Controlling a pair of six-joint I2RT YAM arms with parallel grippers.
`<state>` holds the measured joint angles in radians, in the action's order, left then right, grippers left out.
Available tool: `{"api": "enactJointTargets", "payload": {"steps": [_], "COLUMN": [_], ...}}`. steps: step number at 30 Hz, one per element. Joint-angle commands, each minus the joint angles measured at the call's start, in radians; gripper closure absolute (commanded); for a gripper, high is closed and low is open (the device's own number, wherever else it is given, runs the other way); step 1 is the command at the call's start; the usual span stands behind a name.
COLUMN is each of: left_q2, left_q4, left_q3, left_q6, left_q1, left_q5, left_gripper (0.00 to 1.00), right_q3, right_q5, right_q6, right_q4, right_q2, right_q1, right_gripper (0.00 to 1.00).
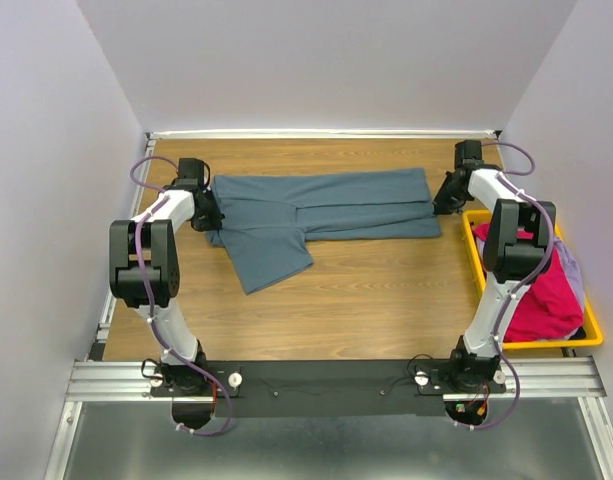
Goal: Fold and stack the t-shirts
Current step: Fold the tshirt
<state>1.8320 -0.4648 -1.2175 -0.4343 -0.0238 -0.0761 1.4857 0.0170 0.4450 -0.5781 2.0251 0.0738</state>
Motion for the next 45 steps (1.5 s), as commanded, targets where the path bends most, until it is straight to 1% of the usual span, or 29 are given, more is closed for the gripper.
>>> {"api": "enactJointTargets", "payload": {"steps": [1,3,6,7,8,9,10,11,13,14,15,16,17,18,20,21,22,23,25,27,28,29,31,34,40,45], "left_q2": [0.016,0.013,-0.005,-0.014,-0.036,-0.049,-0.081,-0.098,-0.14,-0.184,-0.209,-0.235,-0.287,-0.315,-0.388,-0.408,-0.428,-0.462,-0.497,-0.508,-0.514,-0.513,-0.505,-0.481,-0.421,-0.399], "left_q4": [0.046,0.058,0.077,0.083,0.086,0.09,0.092,0.094,0.092,0.092,0.094,0.091,0.091,0.089,0.087,0.087,0.087,0.087,0.089,0.095,0.1,0.104,0.112,0.147,0.172,0.179], "left_q3": [-0.008,-0.001,0.019,0.033,0.036,0.041,0.049,0.055,0.065,0.082,0.091,0.119,0.136,0.156,0.226,0.254,0.306,0.332,0.409,0.453,0.472,0.501,0.518,0.542,0.562,0.59], "left_q6": [0.005,0.005,0.006,0.005,0.005,0.002,0.0,-0.003,-0.003,-0.003,-0.004,-0.006,-0.007,-0.011,-0.023,-0.023,-0.027,-0.033,-0.052,-0.066,-0.072,-0.075,-0.081,-0.095,-0.109,-0.113], "left_q1": [-0.013,-0.013,-0.014,-0.013,-0.013,-0.013,-0.013,-0.013,-0.013,-0.011,-0.01,-0.007,-0.004,-0.001,0.016,0.021,0.021,0.068,0.096,0.13,0.139,0.148,0.173,0.191,0.226,0.249], "left_q5": [0.002,0.004,-0.001,-0.004,-0.002,0.001,-0.001,-0.001,0.004,0.009,0.01,0.012,0.013,0.015,0.004,-0.011,-0.017,-0.022,-0.043,-0.059,-0.07,-0.074,-0.082,-0.097,-0.111,-0.116], "left_gripper": [1.0,1.0,0.88,0.8,0.75,0.7,0.52,0.44,0.33,0.24,0.22,0.16,0.15,0.14,0.14,0.13,0.13,0.13,0.13,0.14,0.15,0.16,0.18,0.23,0.29,0.4], "right_q3": [0.019,0.018,0.018,0.019,0.019,0.018,0.016,0.013,0.005,-0.005,-0.011,-0.021,-0.027,-0.051,-0.085,-0.129,-0.158,-0.183,-0.255,-0.295,-0.326,-0.344,-0.37,-0.4,-0.397,-0.389], "right_q5": [0.038,0.035,0.026,0.021,0.018,0.015,0.012,0.012,0.008,0.005,0.003,0.0,-0.006,-0.041,-0.103,-0.179,-0.218,-0.295,-0.368,-0.391,-0.403,-0.417,-0.448,-0.46,-0.483,-0.477], "right_q6": [0.012,0.012,0.011,0.003,0.0,-0.003,-0.012,-0.017,-0.025,-0.028,-0.029,-0.037,-0.043,-0.052,-0.086,-0.092,-0.092,-0.086,-0.066,-0.051,-0.033,-0.019,0.017,0.078,0.145,0.165], "right_q4": [0.018,0.024,0.034,0.032,0.034,0.034,0.035,0.035,0.035,0.035,0.035,0.038,0.041,0.047,0.084,0.101,0.141,0.161,0.219,0.257,0.274,0.317,0.365,0.444,0.54,0.566], "right_q2": [0.046,0.049,0.05,0.041,0.034,0.021,-0.003,-0.021,-0.055,-0.096,-0.117,-0.14,-0.16,-0.202,-0.238,-0.274,-0.29,-0.304,-0.327,-0.327,-0.319,-0.313,-0.295,-0.249,-0.143,-0.086], "right_q1": [0.006,0.006,0.006,0.004,0.003,-0.005,-0.008,-0.014,-0.034,-0.042,-0.051,-0.071,-0.072,-0.101,-0.152,-0.185,-0.206,-0.222,-0.296,-0.351,-0.408,-0.433,-0.501,-0.581,-0.67,-0.709], "right_gripper": [0.98,0.95,0.83,0.78,0.74,0.67,0.63,0.55,0.5,0.44,0.42,0.4,0.38,0.36,0.35,0.35,0.35,0.36,0.36,0.37,0.38,0.39,0.4,0.42,0.43,0.44]}}
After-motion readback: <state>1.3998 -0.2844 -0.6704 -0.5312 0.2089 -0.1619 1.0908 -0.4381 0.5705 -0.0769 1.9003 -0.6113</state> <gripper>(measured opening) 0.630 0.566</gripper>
